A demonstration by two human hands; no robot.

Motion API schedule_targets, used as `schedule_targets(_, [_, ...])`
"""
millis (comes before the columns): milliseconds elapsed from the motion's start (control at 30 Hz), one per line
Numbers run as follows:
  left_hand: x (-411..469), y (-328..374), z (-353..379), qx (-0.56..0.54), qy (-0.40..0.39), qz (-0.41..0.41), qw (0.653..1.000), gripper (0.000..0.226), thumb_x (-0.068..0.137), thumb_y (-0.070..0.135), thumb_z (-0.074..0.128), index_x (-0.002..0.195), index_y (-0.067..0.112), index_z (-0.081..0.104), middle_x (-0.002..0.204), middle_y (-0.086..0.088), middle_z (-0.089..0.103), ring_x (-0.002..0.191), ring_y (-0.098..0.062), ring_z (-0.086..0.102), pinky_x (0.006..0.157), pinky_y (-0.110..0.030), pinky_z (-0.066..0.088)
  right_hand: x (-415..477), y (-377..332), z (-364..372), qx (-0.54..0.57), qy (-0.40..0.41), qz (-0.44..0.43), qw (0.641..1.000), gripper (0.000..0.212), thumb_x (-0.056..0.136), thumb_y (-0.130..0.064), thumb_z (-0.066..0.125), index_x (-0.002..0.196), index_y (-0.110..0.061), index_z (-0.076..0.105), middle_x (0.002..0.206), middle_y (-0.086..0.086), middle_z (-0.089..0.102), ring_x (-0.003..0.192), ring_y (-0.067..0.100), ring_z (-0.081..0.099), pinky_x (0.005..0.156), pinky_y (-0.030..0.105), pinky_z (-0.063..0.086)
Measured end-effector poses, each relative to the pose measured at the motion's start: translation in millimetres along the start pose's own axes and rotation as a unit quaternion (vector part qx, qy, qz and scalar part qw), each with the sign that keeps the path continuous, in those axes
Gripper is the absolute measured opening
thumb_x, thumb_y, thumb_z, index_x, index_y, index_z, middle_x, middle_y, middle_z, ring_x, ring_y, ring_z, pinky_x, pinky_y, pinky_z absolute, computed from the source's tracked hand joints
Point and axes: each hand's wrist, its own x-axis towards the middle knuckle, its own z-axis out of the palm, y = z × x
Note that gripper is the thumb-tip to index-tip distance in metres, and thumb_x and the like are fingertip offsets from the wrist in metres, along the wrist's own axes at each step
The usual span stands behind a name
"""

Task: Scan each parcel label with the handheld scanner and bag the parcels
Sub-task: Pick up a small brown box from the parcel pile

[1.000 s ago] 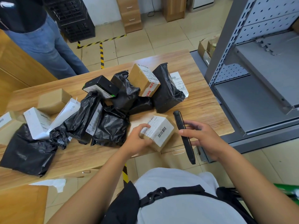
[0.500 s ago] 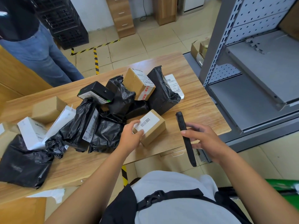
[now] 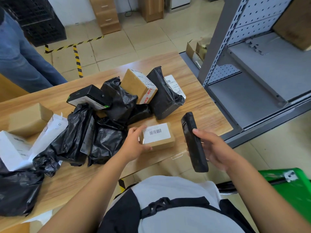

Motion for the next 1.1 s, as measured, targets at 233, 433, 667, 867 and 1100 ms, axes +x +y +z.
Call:
schedule_targets(233, [0,-5,-6,-0.036,-0.015,0.032,0.999,0.098,0.062,0.015,0.093,0.143,0.022,0.039,0.134,0.009,0.035,0.124,-0.018,0.047,0.103,-0.041,0.047,-2,-15,21,-0.041,0.013,0.010,0.999,0.034,0.065,-0.049,0.081,0.082,-0.019,0.079,0.093,0.013,0.065,0.091,0.036,0.056,0.093,0.053,0.047])
schedule_targets(433, [5,-7,-9,-0.032,-0.019,0.051,0.998,0.090,0.060,0.022,0.093,0.134,0.025,0.044,0.128,0.008,0.039,0.119,-0.016,0.046,0.101,-0.045,0.046,-5,-48,28,-0.281,0.005,0.086,0.956,0.059,0.054,-0.060,0.081,0.102,-0.025,0.079,0.098,-0.006,0.073,0.095,0.022,0.064,0.085,0.039,0.057])
schedule_targets(667, [7,-11,-10,-0.026,-0.024,0.079,0.996,0.080,0.064,0.018,0.090,0.129,0.019,0.045,0.124,0.000,0.040,0.112,-0.021,0.050,0.096,-0.044,0.046,3,-69,65,-0.572,0.059,0.145,0.805,0.059,0.049,-0.059,0.082,0.093,-0.022,0.069,0.089,0.004,0.074,0.076,0.024,0.073,0.062,0.031,0.052])
schedule_targets(867, [6,-11,-12,-0.032,-0.024,0.092,0.995,0.080,0.062,0.020,0.090,0.129,0.018,0.045,0.125,-0.001,0.041,0.112,-0.023,0.051,0.095,-0.041,0.047,13,-71,87,-0.668,0.095,0.203,0.709,0.052,0.056,-0.056,0.085,0.085,-0.018,0.066,0.071,0.004,0.074,0.052,0.021,0.068,0.048,0.024,0.042])
schedule_targets(1100, [7,-14,-12,-0.024,-0.031,0.100,0.994,0.084,0.066,0.026,0.090,0.134,0.020,0.041,0.131,-0.002,0.038,0.116,-0.025,0.049,0.096,-0.041,0.047,10,-70,104,-0.691,0.118,0.218,0.679,0.057,0.047,-0.064,0.078,0.080,-0.019,0.066,0.066,0.003,0.074,0.061,0.024,0.071,0.050,0.025,0.040])
